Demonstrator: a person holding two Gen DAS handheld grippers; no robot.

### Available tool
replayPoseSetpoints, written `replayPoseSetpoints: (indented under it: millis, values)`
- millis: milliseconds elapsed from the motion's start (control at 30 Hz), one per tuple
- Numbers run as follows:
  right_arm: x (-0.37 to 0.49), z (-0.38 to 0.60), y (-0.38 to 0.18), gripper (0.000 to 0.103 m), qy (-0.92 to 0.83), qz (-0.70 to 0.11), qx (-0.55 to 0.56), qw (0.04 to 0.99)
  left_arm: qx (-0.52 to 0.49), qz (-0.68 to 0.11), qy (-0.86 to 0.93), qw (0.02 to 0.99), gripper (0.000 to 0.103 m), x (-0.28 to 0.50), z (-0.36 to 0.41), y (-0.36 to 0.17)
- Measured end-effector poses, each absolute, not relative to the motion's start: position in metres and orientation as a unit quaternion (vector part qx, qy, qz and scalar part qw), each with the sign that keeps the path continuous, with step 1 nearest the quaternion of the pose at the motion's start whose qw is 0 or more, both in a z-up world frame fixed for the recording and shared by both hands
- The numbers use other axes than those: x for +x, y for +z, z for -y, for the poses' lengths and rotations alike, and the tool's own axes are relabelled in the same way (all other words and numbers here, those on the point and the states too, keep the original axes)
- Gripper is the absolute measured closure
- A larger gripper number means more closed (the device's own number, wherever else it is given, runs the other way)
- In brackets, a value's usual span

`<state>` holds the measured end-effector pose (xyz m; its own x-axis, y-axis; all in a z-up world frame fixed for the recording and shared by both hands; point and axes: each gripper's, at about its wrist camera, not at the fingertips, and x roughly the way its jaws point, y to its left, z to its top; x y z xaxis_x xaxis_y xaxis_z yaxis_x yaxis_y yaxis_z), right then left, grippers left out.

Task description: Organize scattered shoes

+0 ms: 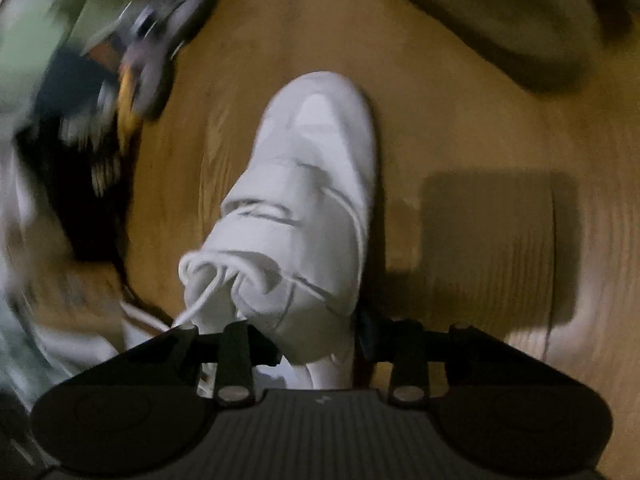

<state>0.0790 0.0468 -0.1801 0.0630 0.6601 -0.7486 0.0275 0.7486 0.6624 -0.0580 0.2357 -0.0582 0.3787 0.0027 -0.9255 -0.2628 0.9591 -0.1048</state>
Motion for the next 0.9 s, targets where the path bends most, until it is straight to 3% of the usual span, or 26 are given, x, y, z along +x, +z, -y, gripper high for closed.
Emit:
replayPoseSetpoints:
  millis: [333,400,500,533,667,700,733,900]
  values:
    - [0.084,-0.06,-0.203,0.067,0.224,-0.642,0.391,0.621,-0.067,-0.528,0.108,0.84,0.006,-0.059,-0.232,-0.044]
    - [0.092,-0.067,-0.204,0.057,0.254,-0.657,0.391,0.593,-0.07,-0.532,0.109,0.837,0.006,-0.057,-0.237,-0.046]
    - [0.096,-0.075,-0.188,0.024,0.309,-0.659,0.339,0.597,-0.091,-0.539,0.119,0.829,0.006,-0.056,-0.249,-0.054]
    - [0.096,-0.074,-0.178,0.021,0.32,-0.651,0.31,0.614,-0.096,-0.541,0.122,0.827,0.006,-0.055,-0.251,-0.056]
    - [0.098,-0.061,-0.124,0.02,0.364,-0.558,0.148,0.731,-0.097,-0.538,0.141,0.825,0.006,-0.054,-0.257,-0.07]
    - [0.103,-0.057,-0.116,0.014,0.37,-0.539,0.119,0.747,-0.09,-0.531,0.151,0.829,0.006,-0.054,-0.255,-0.072]
    - [0.109,-0.057,-0.112,0.008,0.373,-0.53,0.107,0.754,-0.086,-0.523,0.166,0.831,0.006,-0.053,-0.253,-0.077]
    - [0.16,-0.058,-0.109,0.009,0.351,-0.541,0.119,0.755,-0.148,-0.536,0.133,0.821,0.006,-0.048,-0.252,-0.094]
